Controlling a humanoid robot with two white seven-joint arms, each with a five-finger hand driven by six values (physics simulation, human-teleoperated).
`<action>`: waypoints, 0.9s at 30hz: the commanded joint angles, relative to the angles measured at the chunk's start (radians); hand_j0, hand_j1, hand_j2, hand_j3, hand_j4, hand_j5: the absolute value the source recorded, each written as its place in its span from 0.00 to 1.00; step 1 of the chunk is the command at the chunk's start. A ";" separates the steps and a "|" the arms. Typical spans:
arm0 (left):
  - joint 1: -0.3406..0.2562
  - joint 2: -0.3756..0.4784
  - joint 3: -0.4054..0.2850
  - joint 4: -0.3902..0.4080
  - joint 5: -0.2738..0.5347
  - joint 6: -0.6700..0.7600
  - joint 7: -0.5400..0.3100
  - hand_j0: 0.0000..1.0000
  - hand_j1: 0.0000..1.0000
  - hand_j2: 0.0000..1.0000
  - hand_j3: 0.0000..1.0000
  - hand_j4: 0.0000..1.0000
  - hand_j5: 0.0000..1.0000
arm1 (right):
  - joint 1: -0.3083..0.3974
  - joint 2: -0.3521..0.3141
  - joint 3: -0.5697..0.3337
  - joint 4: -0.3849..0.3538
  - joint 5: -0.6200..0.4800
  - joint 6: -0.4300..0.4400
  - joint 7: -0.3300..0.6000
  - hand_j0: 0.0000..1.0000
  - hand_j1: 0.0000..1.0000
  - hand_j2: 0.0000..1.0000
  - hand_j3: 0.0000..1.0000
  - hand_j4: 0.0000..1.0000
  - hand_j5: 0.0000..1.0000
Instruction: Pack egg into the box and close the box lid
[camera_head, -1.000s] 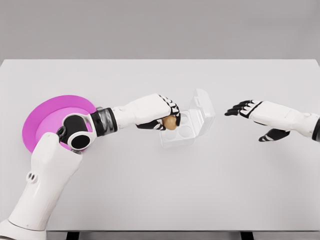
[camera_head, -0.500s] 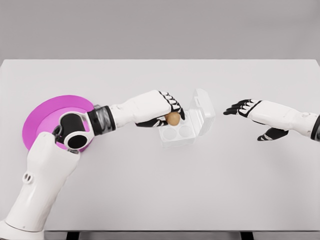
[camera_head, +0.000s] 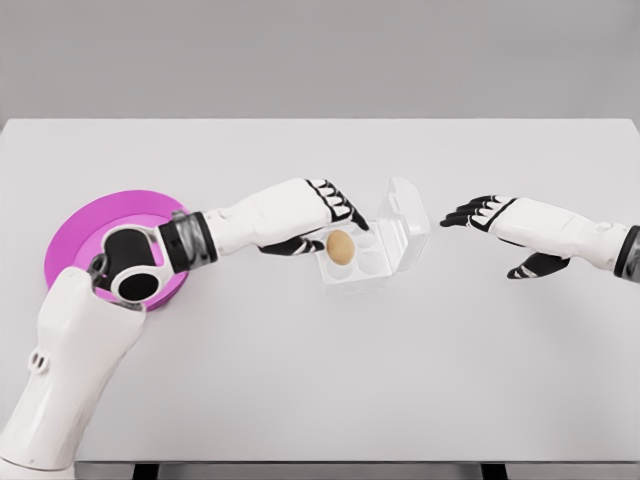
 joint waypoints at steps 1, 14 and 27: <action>0.000 0.004 0.010 -0.007 0.011 0.003 0.001 0.79 0.79 0.79 0.79 0.79 0.79 | 0.000 -0.001 0.000 -0.001 -0.007 0.003 0.000 1.00 1.00 1.00 1.00 1.00 1.00; 0.011 0.286 0.072 -0.096 0.340 0.003 0.001 1.00 1.00 1.00 1.00 1.00 1.00 | 0.000 0.014 0.006 -0.021 -0.007 0.003 0.000 1.00 1.00 1.00 1.00 1.00 1.00; 0.124 0.630 0.231 0.028 0.656 0.003 0.001 1.00 1.00 1.00 1.00 1.00 1.00 | 0.011 0.022 0.031 -0.136 -0.008 0.003 0.000 1.00 1.00 1.00 1.00 1.00 1.00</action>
